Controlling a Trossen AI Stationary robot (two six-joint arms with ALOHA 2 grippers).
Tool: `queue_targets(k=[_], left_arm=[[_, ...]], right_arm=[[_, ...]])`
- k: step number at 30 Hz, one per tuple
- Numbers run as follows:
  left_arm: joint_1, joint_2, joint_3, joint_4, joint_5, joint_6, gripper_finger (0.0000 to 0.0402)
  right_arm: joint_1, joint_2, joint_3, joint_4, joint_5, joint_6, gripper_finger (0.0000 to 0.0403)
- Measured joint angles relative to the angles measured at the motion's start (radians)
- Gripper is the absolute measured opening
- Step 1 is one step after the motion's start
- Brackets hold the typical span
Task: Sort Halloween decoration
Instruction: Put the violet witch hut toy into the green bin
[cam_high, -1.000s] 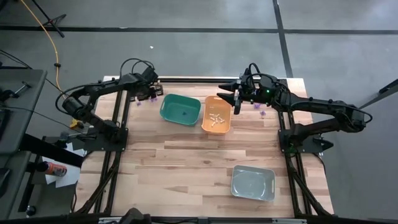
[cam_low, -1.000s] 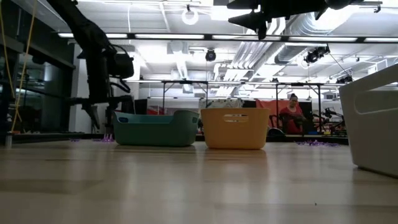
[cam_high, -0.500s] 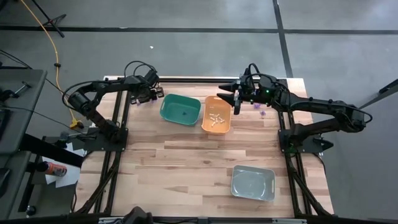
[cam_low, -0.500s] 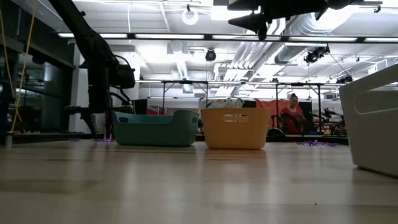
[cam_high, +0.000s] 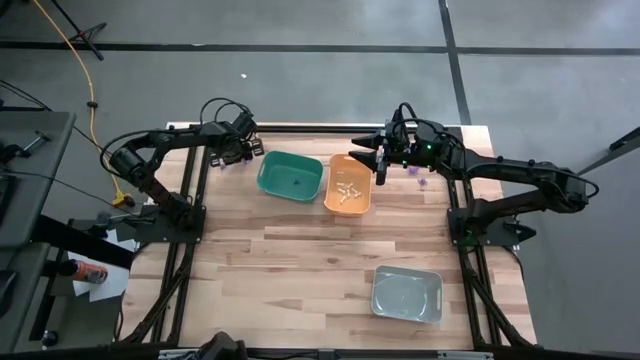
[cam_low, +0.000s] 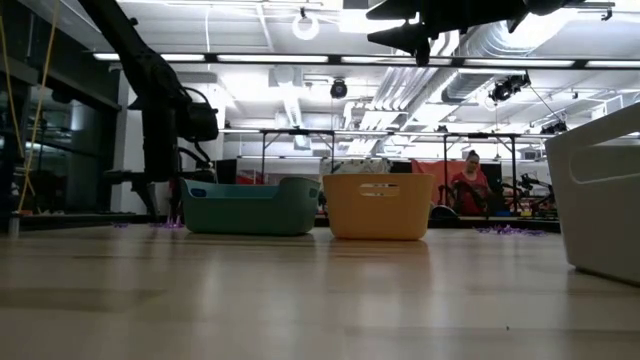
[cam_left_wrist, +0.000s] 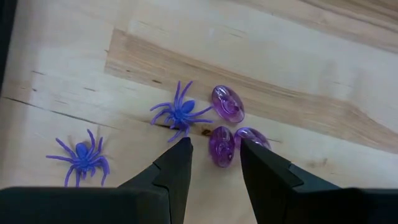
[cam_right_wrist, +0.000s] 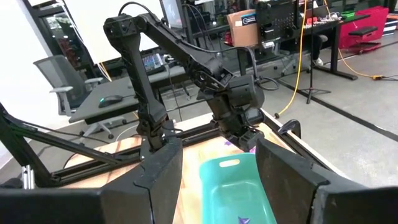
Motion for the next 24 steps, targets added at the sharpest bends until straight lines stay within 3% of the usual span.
queue_targets(k=[12,24], left_arm=[[-0.001,0.000,0.000,0.000,0.010,0.001,0.0055],[-0.030,0.027,0.002,0.007,-0.008,0.010,0.0026]], right_arm=[[0.000,0.000,0.000,0.000,0.000,0.008,0.0199],[0.000,0.000,0.000,0.000,0.000,0.010,0.0199]])
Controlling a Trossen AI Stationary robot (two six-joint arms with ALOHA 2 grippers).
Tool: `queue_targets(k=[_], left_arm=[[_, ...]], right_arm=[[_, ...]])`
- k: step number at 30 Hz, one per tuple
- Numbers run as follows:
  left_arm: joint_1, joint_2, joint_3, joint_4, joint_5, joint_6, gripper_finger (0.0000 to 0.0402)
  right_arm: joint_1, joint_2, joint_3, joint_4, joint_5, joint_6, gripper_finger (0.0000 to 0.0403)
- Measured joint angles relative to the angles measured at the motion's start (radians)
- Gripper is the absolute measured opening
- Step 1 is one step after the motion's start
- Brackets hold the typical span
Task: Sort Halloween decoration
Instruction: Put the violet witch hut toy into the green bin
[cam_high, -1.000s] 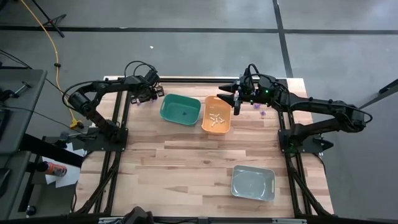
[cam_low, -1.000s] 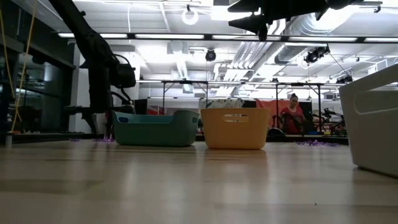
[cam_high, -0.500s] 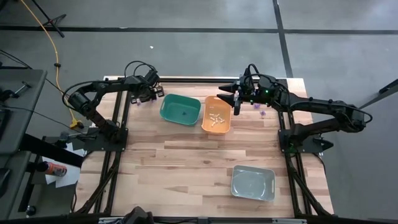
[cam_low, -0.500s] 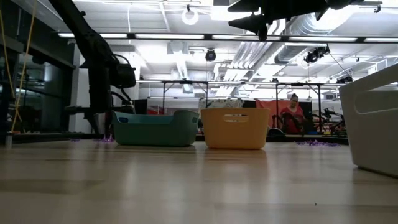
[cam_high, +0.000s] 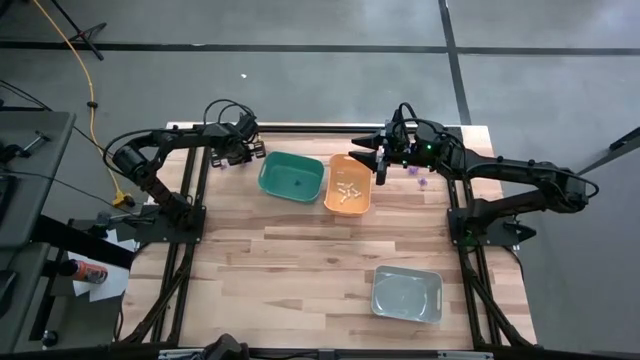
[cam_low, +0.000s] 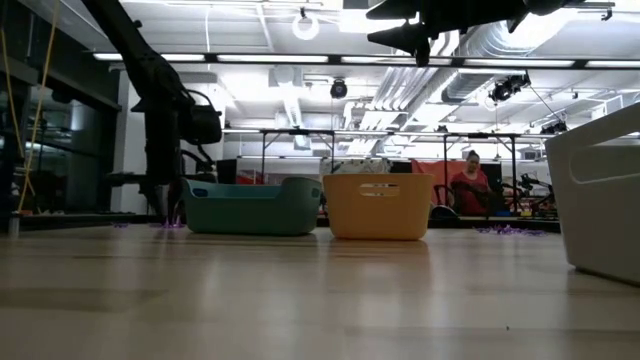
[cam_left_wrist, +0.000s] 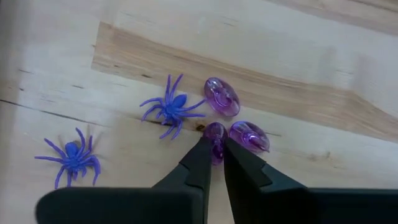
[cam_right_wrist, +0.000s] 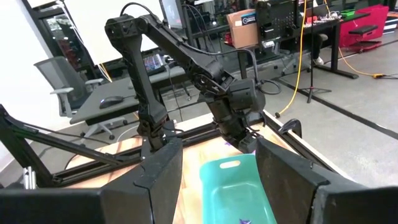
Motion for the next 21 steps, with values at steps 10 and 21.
queue_targets(k=[10,21], left_arm=[[0.006,-0.007,-0.002,0.017,0.002,0.018,0.0010],[0.013,-0.080,0.001,-0.042,0.052,0.117,0.0009]], right_arm=[[0.000,0.000,0.000,0.000,0.000,0.001,0.0199],[0.000,0.000,0.000,0.000,0.000,0.001,0.0199]])
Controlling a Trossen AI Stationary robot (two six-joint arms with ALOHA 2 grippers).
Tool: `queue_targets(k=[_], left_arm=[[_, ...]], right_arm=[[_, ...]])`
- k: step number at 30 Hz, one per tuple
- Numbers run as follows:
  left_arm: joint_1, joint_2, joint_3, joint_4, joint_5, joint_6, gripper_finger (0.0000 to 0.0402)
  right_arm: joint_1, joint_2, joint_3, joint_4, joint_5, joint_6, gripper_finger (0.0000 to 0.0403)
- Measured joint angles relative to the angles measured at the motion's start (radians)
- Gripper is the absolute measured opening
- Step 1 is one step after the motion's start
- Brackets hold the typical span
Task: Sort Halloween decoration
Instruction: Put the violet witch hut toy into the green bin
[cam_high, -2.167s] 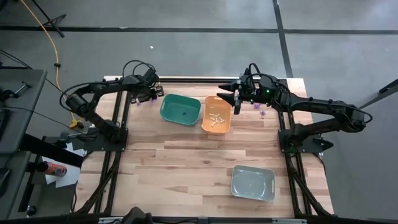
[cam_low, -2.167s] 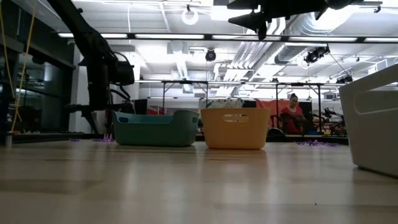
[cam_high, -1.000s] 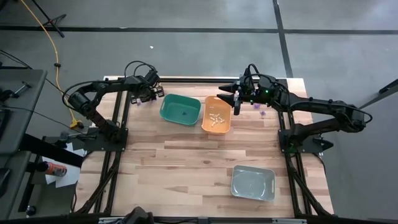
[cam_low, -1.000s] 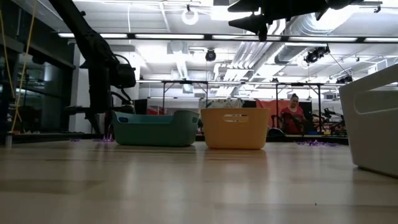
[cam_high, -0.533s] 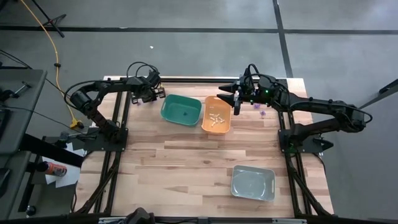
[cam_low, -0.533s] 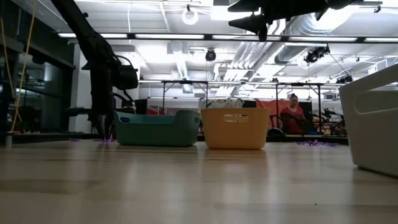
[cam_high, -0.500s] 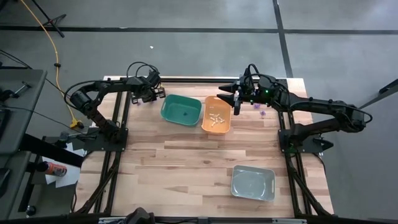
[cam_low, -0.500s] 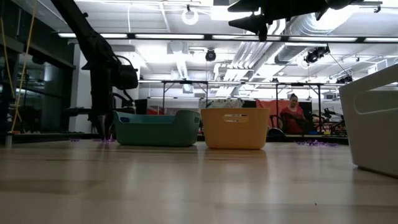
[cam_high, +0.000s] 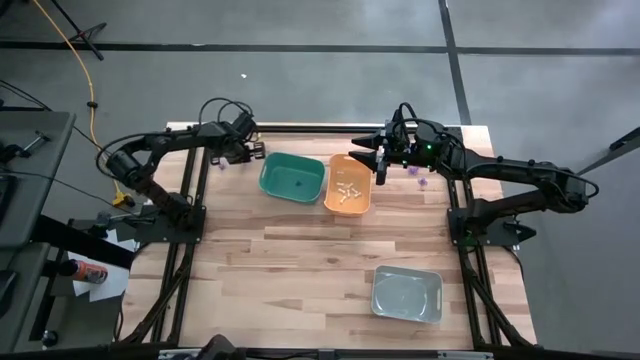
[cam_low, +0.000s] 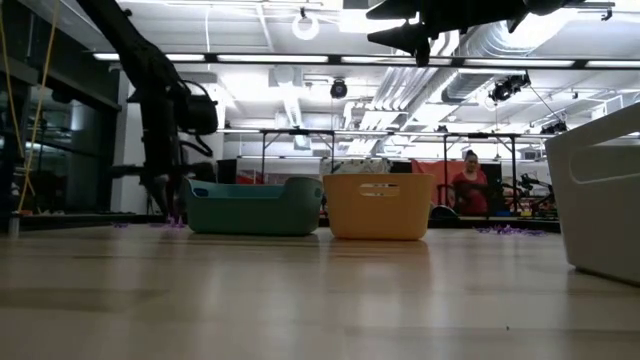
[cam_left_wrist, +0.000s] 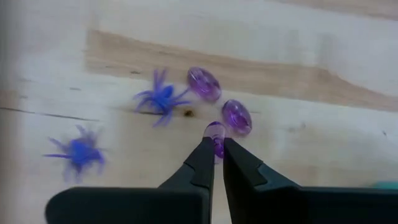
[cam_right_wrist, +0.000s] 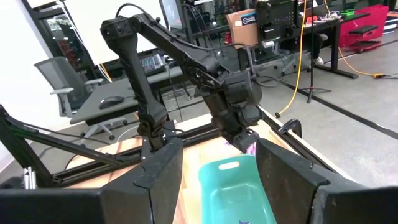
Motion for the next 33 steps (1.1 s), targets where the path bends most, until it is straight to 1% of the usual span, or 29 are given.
queue_targets(k=[4,7,9,11,14,18,22,24,28,31,33], left_arm=[[0.033,-0.106,0.000,-0.039,-0.011,0.033,0.0009],[0.063,-0.228,0.000,-0.029,-0.011,0.043,0.0009],[0.073,-0.321,0.000,0.012,-0.002,0.081,0.0009],[0.070,-0.414,0.000,0.093,0.048,0.125,0.0009],[0.043,-0.530,0.000,0.256,0.182,0.168,0.0009],[-0.046,-0.632,0.001,0.533,0.354,0.199,0.0009],[-0.178,-0.674,0.002,0.785,0.513,0.208,0.0009],[-0.256,-0.681,0.002,0.861,0.558,0.235,0.0009],[-0.416,-0.674,0.002,0.928,0.562,0.349,0.0009],[-0.509,-0.656,0.002,0.938,0.505,0.471,0.0009],[-0.545,-0.641,0.002,0.938,0.464,0.555,0.0009]], right_arm=[[0.000,0.000,0.000,0.000,0.000,0.000,0.0199],[0.000,0.000,0.000,0.000,0.000,0.000,0.0199],[0.000,0.000,0.000,0.000,0.000,0.000,0.0199],[0.000,0.000,0.000,0.000,0.000,0.000,0.0199],[0.000,0.000,0.000,0.000,0.000,-0.003,0.0199],[0.000,0.000,0.000,0.000,0.001,-0.003,0.0199],[0.000,0.000,0.000,0.011,0.000,0.016,0.0199],[0.000,0.000,0.000,0.044,-0.010,0.035,0.0199],[0.007,0.000,0.000,0.152,-0.074,0.049,0.0199],[0.028,-0.001,0.000,0.209,-0.107,0.003,0.0199],[0.042,-0.001,0.000,0.210,-0.109,-0.039,0.0199]])
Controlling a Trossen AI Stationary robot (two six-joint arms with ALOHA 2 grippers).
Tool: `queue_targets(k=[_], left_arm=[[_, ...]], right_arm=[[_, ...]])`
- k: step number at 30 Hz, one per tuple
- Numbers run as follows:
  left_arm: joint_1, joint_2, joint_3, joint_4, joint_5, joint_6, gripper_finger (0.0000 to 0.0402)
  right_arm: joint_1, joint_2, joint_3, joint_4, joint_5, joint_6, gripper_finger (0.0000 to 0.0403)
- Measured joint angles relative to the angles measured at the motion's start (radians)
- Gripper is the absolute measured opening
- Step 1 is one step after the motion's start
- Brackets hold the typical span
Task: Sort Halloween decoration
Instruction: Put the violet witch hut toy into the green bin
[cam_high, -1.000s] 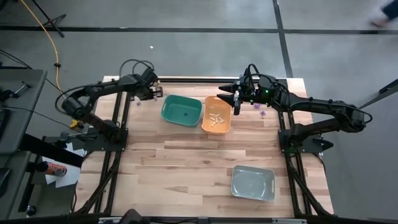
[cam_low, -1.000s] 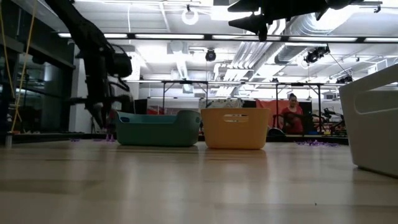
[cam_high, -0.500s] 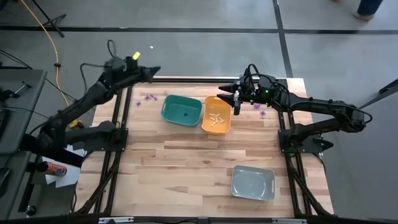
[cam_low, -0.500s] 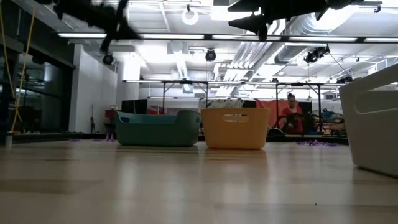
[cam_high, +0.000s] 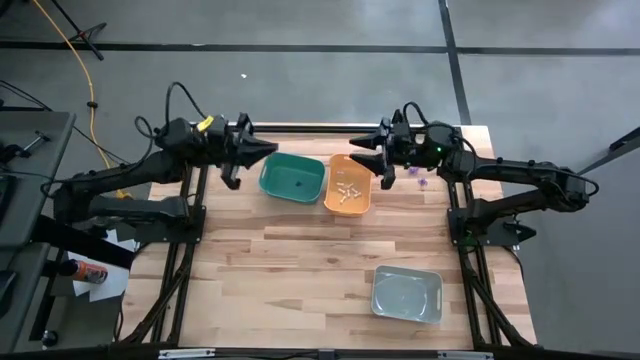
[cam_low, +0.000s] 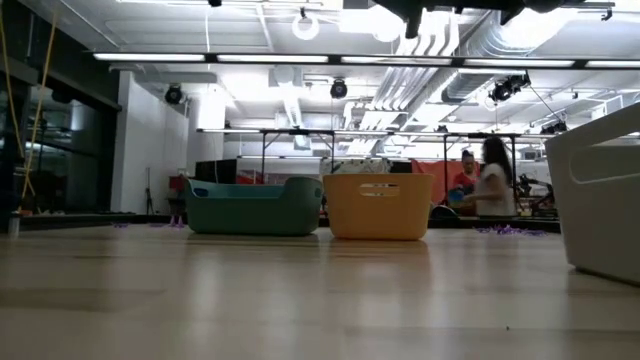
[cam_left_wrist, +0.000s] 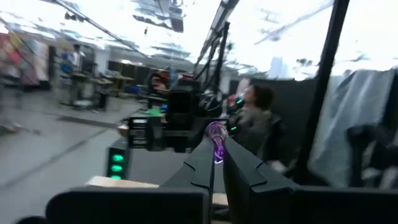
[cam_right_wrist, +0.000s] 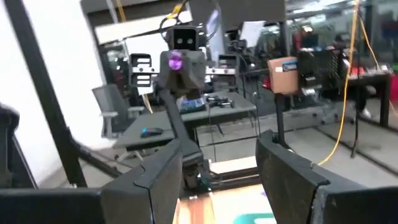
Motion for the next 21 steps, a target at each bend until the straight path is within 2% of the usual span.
queue_targets(k=[3,16,19,21], left_arm=[[-0.023,0.018,0.000,-0.002,-0.033,0.064,0.0009],[-0.024,0.039,-0.001,-0.002,-0.048,0.060,0.0009],[-0.024,0.041,-0.001,0.002,-0.112,0.059,0.0009],[-0.024,0.069,0.011,0.004,-0.220,0.025,0.0009]], right_arm=[[0.016,0.000,0.000,-0.002,0.000,-0.022,0.0199],[0.019,0.000,0.000,-0.008,0.011,-0.015,0.0199],[0.019,0.000,0.000,-0.009,0.012,-0.015,0.0199],[0.019,0.000,0.000,-0.010,0.030,-0.015,0.0199]])
